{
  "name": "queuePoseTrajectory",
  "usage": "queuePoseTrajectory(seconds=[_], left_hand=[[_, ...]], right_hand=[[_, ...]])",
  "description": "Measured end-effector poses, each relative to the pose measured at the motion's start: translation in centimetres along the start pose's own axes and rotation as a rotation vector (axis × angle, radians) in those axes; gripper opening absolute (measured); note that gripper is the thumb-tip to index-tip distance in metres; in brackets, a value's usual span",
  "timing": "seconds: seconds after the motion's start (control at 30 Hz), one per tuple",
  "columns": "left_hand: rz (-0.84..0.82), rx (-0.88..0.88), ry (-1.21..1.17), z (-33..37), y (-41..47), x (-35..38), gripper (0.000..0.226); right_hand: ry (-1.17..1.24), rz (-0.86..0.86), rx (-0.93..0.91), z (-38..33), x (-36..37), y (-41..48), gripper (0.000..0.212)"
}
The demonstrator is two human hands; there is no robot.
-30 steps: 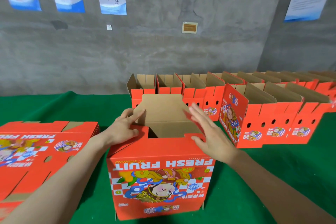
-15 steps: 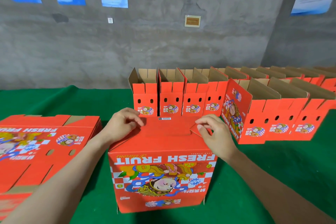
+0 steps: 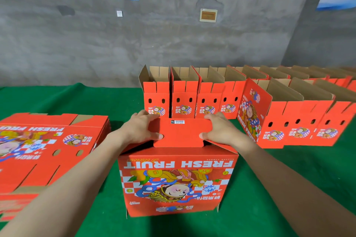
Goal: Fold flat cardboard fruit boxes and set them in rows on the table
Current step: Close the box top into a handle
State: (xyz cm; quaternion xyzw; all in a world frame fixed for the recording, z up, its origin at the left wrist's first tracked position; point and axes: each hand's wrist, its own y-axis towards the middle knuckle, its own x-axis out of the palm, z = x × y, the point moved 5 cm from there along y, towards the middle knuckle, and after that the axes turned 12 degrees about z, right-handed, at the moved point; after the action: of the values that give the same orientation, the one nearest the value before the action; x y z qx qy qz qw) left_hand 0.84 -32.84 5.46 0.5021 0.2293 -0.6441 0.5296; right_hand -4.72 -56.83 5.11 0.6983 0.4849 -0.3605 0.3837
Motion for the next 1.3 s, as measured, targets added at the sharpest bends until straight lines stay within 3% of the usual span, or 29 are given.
queuePoseTrajectory(seconds=[0.57,0.67,0.77,0.87,0.93,1.0,1.1,1.2,1.3], left_hand=[[0.053,-0.006,0.087,0.6,-1.1,0.0,0.076],[0.117,-0.015,-0.133,0.0,-0.7,-0.8,0.063],[0.266,-0.172,-0.556,-1.8,-0.9,-2.2,0.051],[0.139,-0.288,-0.799,-3.3,-1.8,-1.1,0.049],[0.061,-0.294,-0.789,-3.6,-2.4,0.1,0.05],[0.114,-0.349,-0.804,-4.0,-2.7,0.1,0.057],[0.22,-0.457,-0.72,-5.2,-2.9,-0.7,0.064],[0.113,-0.479,-0.492,-5.4,-3.2,-0.9,0.053],[0.112,-0.443,-0.491,-4.3,-3.1,-1.6,0.043]], right_hand=[[-0.135,0.06,-0.055,-0.1,0.4,-1.5,0.073],[0.062,0.001,-0.05,0.5,0.0,-1.3,0.066],[0.343,-0.008,0.028,1.6,-0.6,-1.5,0.051],[0.387,-0.011,0.028,2.1,-0.2,-1.9,0.054],[0.368,-0.015,0.016,2.0,0.0,-1.9,0.06],[0.433,-0.006,0.054,1.9,-0.1,-1.7,0.061],[0.655,0.019,0.274,3.3,0.1,-1.5,0.063],[0.67,-0.083,0.515,4.9,1.1,-2.1,0.072],[0.648,-0.107,0.517,4.7,0.9,-2.0,0.077]])
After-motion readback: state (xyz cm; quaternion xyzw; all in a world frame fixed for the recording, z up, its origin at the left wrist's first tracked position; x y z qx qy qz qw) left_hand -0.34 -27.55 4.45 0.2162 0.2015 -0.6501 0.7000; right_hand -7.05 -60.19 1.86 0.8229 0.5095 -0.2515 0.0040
